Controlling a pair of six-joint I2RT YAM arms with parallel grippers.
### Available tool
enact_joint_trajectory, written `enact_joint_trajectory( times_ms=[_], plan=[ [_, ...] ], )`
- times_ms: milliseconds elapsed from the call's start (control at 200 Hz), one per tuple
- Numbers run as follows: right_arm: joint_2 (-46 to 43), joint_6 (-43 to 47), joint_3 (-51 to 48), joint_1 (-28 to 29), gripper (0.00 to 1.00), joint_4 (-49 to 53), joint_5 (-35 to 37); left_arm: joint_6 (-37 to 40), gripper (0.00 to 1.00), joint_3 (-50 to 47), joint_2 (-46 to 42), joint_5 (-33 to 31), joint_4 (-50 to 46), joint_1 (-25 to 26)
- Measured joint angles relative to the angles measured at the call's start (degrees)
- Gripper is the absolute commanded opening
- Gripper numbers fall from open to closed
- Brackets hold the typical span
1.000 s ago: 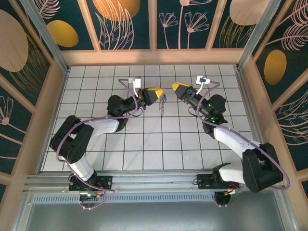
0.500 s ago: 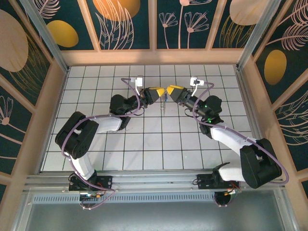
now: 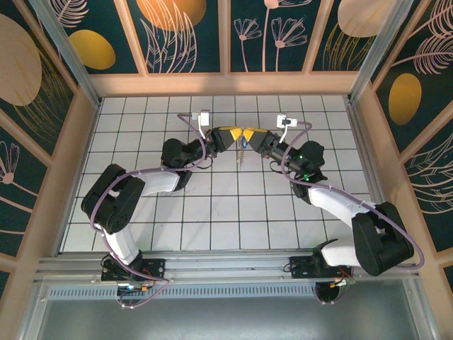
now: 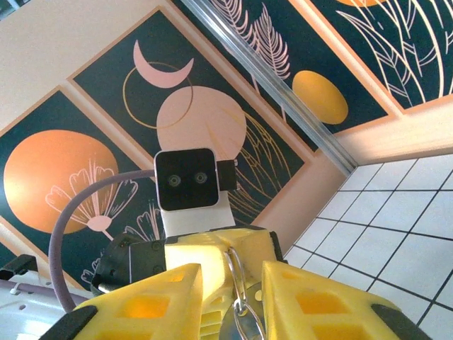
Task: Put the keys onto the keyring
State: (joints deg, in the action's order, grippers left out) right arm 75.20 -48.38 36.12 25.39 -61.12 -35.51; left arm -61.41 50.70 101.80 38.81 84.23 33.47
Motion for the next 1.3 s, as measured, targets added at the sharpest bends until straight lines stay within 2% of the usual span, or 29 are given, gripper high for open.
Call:
enact_joint_trajectory(
  times_ms=[115, 315, 496, 561, 701, 751, 841, 1071, 1186, 1296],
  plan=[
    [0.00, 0.04, 0.00, 0.31, 0.20, 0.02, -0.17, 0.00, 0.00, 0.00, 0.00, -0.22, 0.02, 0.02],
    [0.09, 0.50, 0.00, 0.33, 0.00, 0.11, 0.07, 0.00, 0.00, 0.00, 0.00, -0.33, 0.79, 0.02],
    [0.09, 0.70, 0.00, 0.37, 0.00, 0.02, 0.09, -0.02, 0.00, 0.00, 0.00, -0.33, 0.85, 0.02],
    [0.09, 0.68, 0.00, 0.37, 0.10, 0.02, 0.09, -0.02, 0.00, 0.00, 0.00, -0.33, 0.85, 0.02],
    [0.09, 0.90, 0.00, 0.46, 0.14, 0.04, 0.09, -0.04, 0.00, 0.00, 0.00, -0.35, 0.85, 0.02],
    [0.15, 0.92, 0.00, 0.57, 0.12, 0.04, 0.07, -0.04, 0.00, 0.00, 0.00, -0.33, 0.85, 0.02],
    [0.37, 1.25, 0.02, 0.66, 0.00, 0.02, 0.07, -0.04, 0.00, 0.00, 0.00, -0.35, 0.85, 0.02],
    [0.61, 1.36, 0.17, 0.76, 0.00, -0.02, 0.31, -0.22, 0.00, 0.00, 0.00, -0.57, 0.85, -0.02],
    [0.61, 1.60, 0.17, 0.76, 0.00, 0.02, 0.35, -0.11, 0.19, -0.04, 0.00, -0.74, 0.81, -0.04],
    [0.61, 2.03, 0.17, 0.76, 0.00, 0.87, 0.02, 1.20, 0.30, -0.37, -0.28, -1.92, -0.02, -0.04]
  ],
)
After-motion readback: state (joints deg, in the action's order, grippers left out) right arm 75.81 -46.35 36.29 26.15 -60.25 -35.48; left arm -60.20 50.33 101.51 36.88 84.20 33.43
